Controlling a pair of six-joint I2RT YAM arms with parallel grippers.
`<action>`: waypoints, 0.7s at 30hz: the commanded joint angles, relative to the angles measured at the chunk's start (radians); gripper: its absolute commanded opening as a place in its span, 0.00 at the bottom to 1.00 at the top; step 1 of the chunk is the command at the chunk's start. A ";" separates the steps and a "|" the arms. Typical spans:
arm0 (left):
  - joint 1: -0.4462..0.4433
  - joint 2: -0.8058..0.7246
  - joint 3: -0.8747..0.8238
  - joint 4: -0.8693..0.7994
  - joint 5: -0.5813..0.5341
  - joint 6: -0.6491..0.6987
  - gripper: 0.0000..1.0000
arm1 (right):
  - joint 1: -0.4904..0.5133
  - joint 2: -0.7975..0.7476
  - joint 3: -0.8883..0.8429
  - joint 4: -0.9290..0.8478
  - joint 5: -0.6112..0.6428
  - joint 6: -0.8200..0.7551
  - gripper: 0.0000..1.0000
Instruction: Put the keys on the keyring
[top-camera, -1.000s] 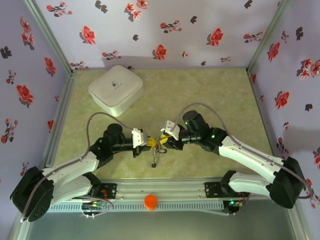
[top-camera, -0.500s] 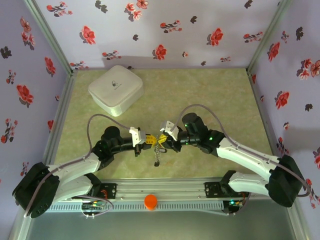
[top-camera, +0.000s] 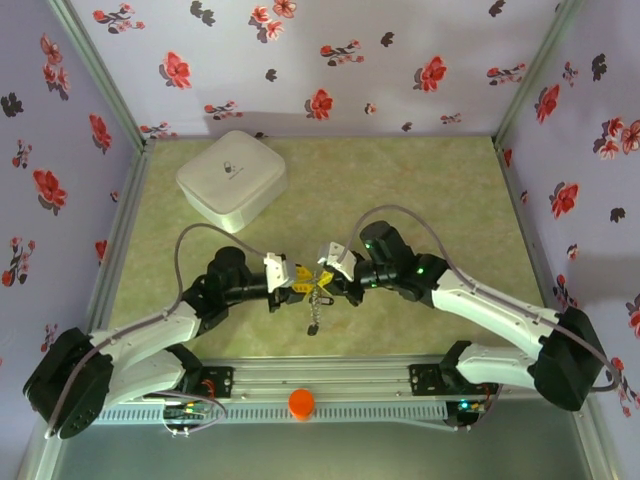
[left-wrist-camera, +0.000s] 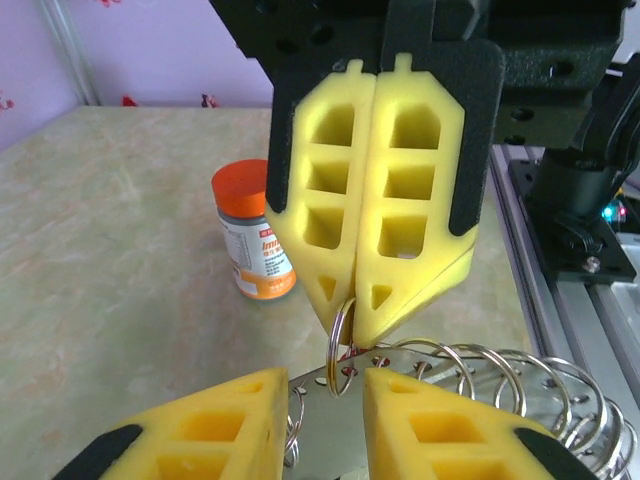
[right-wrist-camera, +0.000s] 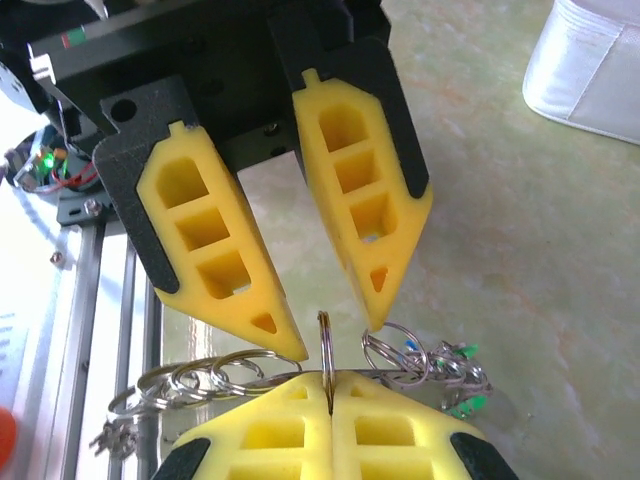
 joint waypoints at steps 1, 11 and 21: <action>-0.005 -0.017 0.068 -0.197 0.005 0.107 0.26 | 0.016 0.017 0.089 -0.142 0.031 -0.111 0.00; -0.005 0.020 0.104 -0.190 0.054 0.109 0.21 | 0.054 0.077 0.195 -0.264 0.074 -0.201 0.00; -0.005 0.016 0.114 -0.192 0.062 0.106 0.16 | 0.074 0.121 0.238 -0.299 0.115 -0.226 0.00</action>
